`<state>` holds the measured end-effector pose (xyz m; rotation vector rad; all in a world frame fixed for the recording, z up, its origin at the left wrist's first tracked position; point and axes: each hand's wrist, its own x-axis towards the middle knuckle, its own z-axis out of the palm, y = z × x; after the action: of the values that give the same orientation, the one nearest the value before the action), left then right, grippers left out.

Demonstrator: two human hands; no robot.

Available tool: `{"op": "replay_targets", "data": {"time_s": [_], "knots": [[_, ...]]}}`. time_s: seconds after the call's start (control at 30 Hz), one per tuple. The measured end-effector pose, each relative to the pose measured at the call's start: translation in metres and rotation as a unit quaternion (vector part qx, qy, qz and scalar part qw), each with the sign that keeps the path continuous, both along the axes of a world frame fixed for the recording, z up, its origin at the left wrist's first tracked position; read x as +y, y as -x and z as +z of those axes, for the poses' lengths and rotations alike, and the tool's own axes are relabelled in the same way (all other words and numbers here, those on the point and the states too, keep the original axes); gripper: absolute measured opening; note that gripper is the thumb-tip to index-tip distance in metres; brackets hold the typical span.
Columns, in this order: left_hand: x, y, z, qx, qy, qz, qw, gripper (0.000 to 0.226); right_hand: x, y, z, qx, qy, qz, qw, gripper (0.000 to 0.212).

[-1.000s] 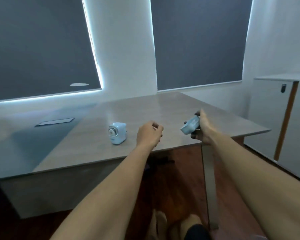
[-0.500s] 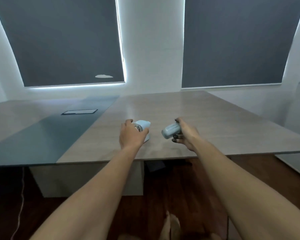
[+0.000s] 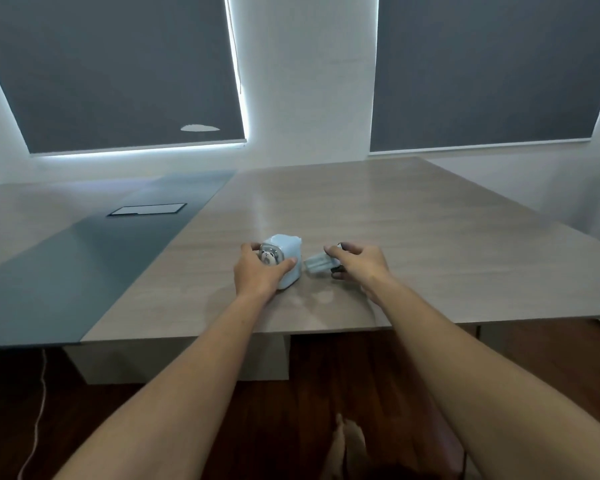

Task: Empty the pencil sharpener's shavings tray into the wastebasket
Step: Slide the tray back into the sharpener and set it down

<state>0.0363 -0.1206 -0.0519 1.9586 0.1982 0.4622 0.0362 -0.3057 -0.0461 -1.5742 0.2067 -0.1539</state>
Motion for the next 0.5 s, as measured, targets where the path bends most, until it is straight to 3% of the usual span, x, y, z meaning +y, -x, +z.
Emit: {"op": "replay_targets", "data": {"time_s": [0.07,0.13,0.2,0.37,0.5], "knots": [[0.001,-0.004,0.001,0.0,0.027,-0.001,1.0,0.069,-0.002,-0.004,-0.001,-0.005,-0.005,0.0,1.0,0.033],[0.003,-0.009,0.005,0.01,0.065,-0.01,0.998,0.067,-0.004,-0.008,-0.002,0.001,-0.007,0.003,1.0,0.054],[0.007,-0.011,0.008,0.025,0.116,-0.044,0.992,0.068,-0.007,-0.01,0.0,0.0,-0.008,0.013,1.0,0.06],[0.007,-0.011,0.013,0.042,0.198,-0.126,0.971,0.05,-0.009,-0.006,0.009,0.0,-0.047,0.065,0.997,0.038],[0.0,-0.004,0.019,0.055,0.235,-0.154,0.958,0.022,-0.011,0.004,0.014,-0.005,-0.088,0.083,0.993,0.041]]}}
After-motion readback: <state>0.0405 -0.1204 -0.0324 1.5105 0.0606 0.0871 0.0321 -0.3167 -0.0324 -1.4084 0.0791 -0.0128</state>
